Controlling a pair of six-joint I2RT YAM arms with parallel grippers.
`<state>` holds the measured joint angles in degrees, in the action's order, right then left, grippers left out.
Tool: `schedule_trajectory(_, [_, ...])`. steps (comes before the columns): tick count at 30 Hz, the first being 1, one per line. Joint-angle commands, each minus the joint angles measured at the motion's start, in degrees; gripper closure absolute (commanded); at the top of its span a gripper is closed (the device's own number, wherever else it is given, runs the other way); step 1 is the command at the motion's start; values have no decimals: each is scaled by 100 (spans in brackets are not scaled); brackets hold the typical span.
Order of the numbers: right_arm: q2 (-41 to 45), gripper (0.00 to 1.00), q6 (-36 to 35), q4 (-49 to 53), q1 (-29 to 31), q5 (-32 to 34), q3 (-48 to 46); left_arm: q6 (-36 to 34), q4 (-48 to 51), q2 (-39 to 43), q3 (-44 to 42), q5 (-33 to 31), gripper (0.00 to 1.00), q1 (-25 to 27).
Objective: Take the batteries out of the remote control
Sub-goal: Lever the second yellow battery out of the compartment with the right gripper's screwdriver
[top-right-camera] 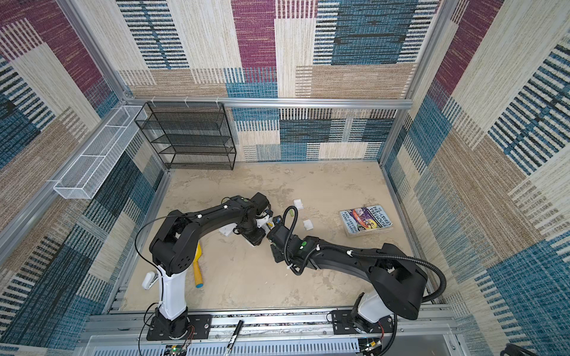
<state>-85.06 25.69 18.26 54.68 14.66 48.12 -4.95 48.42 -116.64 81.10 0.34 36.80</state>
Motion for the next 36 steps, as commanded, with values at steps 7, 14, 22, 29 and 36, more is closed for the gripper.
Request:
schedule_trajectory(7, [-1, 100, 275, 17, 71, 204, -113, 187, 164, -179, -296, 1081, 43, 47])
schedule_trajectory(14, [163, 100, 453, -266, 114, 352, -434, 190, 77, -175, -349, 1167, 44, 51])
schedule_trajectory(22, [223, 100, 516, -601, 114, 242, -681, 163, 48, -144, -371, 1188, 43, 56])
schedule_trajectory(29, [9, 100, 552, -370, 113, 189, -396, 170, 27, -135, -411, 1179, 44, 65])
schedule_trajectory(36, [41, 100, 506, -469, 114, 248, -439, 170, 11, -175, -428, 1144, 43, 65])
